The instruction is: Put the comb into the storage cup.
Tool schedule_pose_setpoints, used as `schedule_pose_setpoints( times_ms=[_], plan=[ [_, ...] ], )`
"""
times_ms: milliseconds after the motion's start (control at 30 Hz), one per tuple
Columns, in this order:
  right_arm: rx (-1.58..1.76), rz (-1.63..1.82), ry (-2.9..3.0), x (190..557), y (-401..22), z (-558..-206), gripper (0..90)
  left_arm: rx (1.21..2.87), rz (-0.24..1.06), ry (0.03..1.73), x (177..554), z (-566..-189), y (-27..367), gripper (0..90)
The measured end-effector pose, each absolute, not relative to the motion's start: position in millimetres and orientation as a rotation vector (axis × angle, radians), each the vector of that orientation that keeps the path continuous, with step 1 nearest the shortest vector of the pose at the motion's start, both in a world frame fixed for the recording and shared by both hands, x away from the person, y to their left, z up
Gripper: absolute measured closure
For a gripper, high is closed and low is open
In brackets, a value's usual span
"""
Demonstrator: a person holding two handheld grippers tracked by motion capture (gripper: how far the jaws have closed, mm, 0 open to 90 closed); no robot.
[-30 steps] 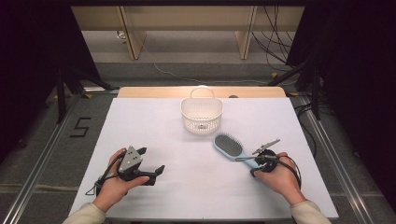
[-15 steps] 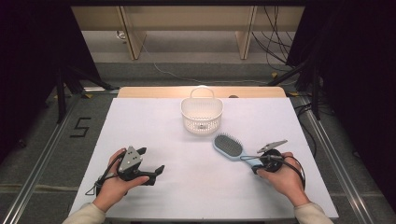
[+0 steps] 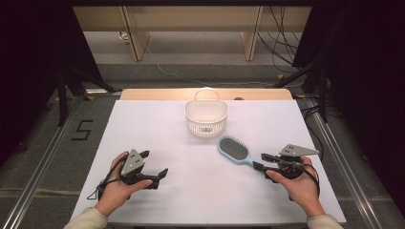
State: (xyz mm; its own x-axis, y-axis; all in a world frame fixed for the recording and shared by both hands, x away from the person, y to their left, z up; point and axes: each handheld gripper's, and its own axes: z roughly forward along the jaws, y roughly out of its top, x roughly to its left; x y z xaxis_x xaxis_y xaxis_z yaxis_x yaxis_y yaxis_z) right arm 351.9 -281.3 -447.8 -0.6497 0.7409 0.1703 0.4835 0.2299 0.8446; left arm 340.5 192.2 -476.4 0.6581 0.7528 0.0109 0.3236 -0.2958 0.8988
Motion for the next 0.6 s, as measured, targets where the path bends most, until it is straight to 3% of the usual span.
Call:
schedule_pose_setpoints(
  times_ms=[100, 267, 600],
  plan=[
    [1.112, 1.504, 2.122, 352.0, -285.3, -443.3, 32.7, 1.882, 0.544, 0.851, 340.5, -476.3, 192.2, 5.8],
    [1.027, 1.659, 1.999, 354.0, -288.5, -436.7, 26.6, 1.883, 0.543, 0.849, 340.7, -476.5, 192.3, 5.8],
    [0.989, 1.659, 1.951, 359.8, -288.7, -426.4, 19.7, 1.883, 0.541, 0.853, 341.1, -477.1, 192.1, 5.9]
  ],
)
